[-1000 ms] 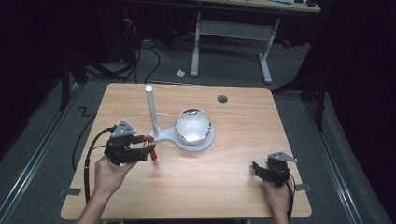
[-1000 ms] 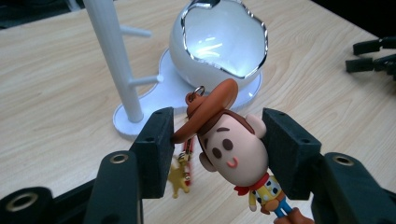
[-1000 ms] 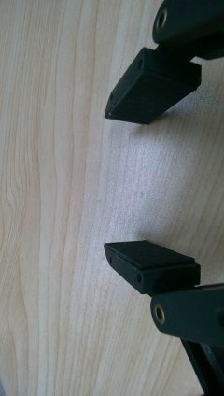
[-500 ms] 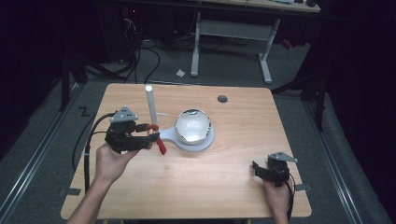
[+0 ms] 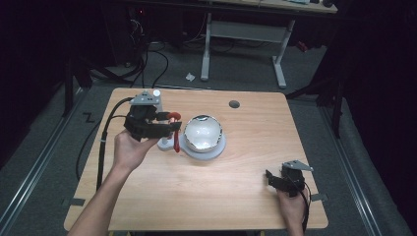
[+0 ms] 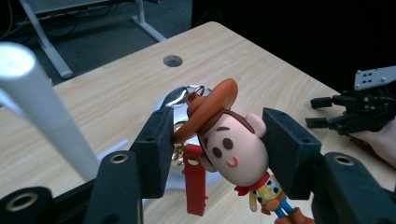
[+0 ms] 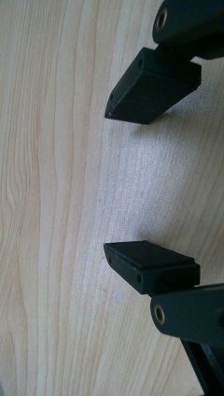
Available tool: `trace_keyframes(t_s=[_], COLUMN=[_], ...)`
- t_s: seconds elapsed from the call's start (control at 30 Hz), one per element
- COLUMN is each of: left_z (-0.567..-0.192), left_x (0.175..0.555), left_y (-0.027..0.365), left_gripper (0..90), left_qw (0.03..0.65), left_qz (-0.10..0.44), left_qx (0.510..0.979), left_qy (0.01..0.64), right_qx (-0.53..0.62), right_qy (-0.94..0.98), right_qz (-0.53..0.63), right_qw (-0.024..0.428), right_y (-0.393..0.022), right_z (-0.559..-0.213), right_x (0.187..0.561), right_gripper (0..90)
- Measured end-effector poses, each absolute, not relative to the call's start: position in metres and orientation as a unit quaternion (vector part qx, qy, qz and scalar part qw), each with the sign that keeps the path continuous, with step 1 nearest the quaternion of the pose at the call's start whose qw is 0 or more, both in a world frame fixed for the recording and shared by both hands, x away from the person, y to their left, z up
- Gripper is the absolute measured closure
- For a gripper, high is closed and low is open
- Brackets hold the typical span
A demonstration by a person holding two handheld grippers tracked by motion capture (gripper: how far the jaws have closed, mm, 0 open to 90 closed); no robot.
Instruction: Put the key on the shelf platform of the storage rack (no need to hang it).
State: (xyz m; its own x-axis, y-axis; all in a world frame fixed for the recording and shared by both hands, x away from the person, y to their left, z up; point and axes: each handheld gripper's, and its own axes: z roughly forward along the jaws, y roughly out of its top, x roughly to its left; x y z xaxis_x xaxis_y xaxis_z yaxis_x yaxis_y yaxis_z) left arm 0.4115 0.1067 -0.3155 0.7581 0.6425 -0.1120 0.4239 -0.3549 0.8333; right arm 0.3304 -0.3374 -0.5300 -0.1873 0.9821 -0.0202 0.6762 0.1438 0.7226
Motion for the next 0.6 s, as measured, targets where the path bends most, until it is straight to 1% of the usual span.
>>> trace_keyframes(t_s=[0.27, 0.4, 0.6], left_z=[-0.316, -0.317, -0.328], left_x=[0.432, 0.439, 0.451], left_y=[0.078, 0.07, 0.053], left_gripper=[46.2, 46.2, 46.0], left_qw=[0.45, 0.447, 0.434], left_qz=[0.118, 0.119, 0.112], left_qx=[0.825, 0.827, 0.835], left_qy=[0.32, 0.319, 0.32], right_qx=[0.584, 0.583, 0.583], right_qy=[0.711, 0.711, 0.711], right_qz=[0.297, 0.298, 0.298], right_qw=[0.257, 0.257, 0.257], right_y=[-0.337, -0.338, -0.338], right_z=[-0.53, -0.53, -0.53], right_x=[0.33, 0.33, 0.33], right_gripper=[30.7, 30.6, 30.7])
